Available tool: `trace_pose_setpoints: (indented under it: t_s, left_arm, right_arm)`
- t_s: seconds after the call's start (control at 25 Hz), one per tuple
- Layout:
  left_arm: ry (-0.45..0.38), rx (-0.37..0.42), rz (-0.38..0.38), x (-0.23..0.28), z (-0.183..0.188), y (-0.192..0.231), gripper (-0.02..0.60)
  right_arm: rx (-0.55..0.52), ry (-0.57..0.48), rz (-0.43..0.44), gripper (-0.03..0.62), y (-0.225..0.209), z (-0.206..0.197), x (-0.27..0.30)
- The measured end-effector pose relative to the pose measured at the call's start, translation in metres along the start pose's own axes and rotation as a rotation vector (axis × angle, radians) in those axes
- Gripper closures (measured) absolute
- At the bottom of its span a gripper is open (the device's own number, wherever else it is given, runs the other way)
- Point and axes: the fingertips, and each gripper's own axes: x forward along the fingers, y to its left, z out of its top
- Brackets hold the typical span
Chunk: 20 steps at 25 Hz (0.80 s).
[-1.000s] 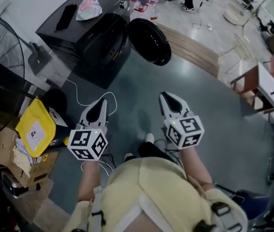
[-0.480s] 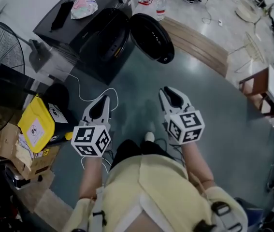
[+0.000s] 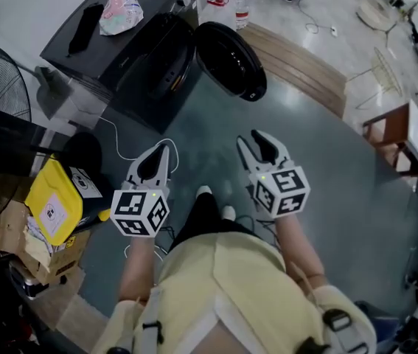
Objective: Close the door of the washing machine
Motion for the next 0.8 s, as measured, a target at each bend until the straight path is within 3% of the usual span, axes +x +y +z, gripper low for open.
trace_pose_setpoints:
  t_s: [0.48, 0.8]
  left_arm:
    - [0.036, 0.008, -0.093, 0.069, 0.015, 0.054, 0.572]
    - [0.068, -0.020, -0.092, 0.108, 0.010, 0.058, 0.572]
  right_arm:
    - [0.035, -0.007, -0.076, 0.467, -0.016, 0.029, 0.068]
    - [0.058, 0.025, -0.139, 0.462, -0.069, 0.021, 0.088]
